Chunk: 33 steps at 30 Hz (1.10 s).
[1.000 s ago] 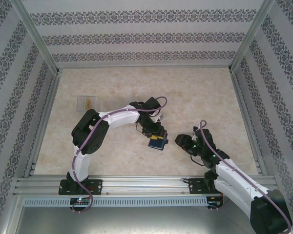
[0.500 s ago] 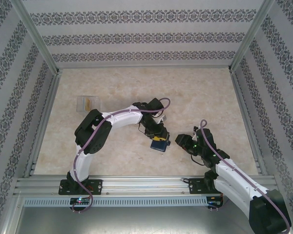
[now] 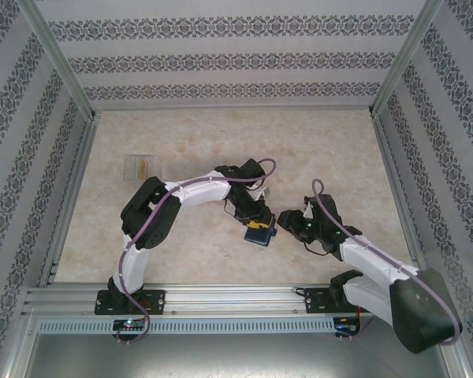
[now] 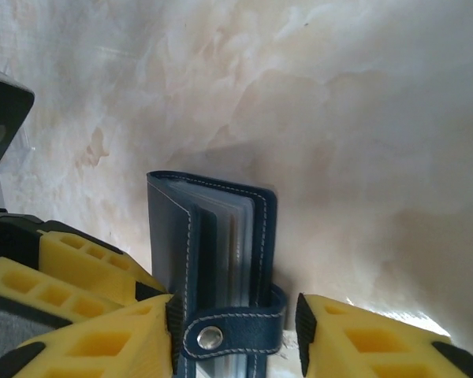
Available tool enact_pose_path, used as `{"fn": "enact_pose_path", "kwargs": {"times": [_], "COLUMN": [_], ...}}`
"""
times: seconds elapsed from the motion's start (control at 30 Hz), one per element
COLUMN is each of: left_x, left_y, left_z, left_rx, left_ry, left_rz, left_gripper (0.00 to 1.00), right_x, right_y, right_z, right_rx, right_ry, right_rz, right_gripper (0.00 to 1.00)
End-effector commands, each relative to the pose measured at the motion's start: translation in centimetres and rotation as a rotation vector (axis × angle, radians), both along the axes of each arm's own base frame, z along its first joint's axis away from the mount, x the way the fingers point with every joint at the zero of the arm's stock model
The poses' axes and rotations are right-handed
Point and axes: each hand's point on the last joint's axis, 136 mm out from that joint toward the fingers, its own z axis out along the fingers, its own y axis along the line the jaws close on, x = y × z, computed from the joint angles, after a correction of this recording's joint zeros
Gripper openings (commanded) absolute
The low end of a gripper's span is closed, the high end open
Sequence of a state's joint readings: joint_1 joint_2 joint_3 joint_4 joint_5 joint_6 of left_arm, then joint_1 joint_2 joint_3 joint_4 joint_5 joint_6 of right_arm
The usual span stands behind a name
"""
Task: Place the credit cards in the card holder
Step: Close the card holder at the center of the table.
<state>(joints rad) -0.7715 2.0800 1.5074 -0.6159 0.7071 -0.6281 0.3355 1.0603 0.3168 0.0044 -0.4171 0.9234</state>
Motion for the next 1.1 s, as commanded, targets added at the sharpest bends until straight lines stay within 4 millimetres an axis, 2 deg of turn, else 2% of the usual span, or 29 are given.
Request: {"fn": "enact_pose_path", "kwargs": {"times": [0.0,0.27,0.47,0.8,1.07], "left_x": [-0.7,-0.7,-0.6,-0.6,0.5], "left_y": [-0.4,-0.4,-0.6,-0.2,0.8], "left_z": [0.2,-0.2,-0.2,0.0,1.7], "left_rx": [-0.02,-0.024,-0.038,-0.058,-0.089], "left_ry": [0.005,0.006,0.005,0.003,-0.056], "left_rz": [-0.021,-0.015,-0.009,0.007,0.071], "left_gripper": [0.32,0.32,0.32,0.32,0.33], "right_x": [1.6,2.7,3.0,3.7,3.0], "right_y": [1.4,2.1,2.3,2.4,2.0], "right_z": [1.7,1.6,0.1,-1.2,-3.7], "right_rx": [0.056,0.082,0.083,0.081,0.0], "right_ry": [-0.046,-0.046,-0.012,0.007,0.067], "right_rz": [0.048,0.047,0.029,0.008,0.029], "right_gripper": [0.42,0.42,0.41,0.29,0.15]}}
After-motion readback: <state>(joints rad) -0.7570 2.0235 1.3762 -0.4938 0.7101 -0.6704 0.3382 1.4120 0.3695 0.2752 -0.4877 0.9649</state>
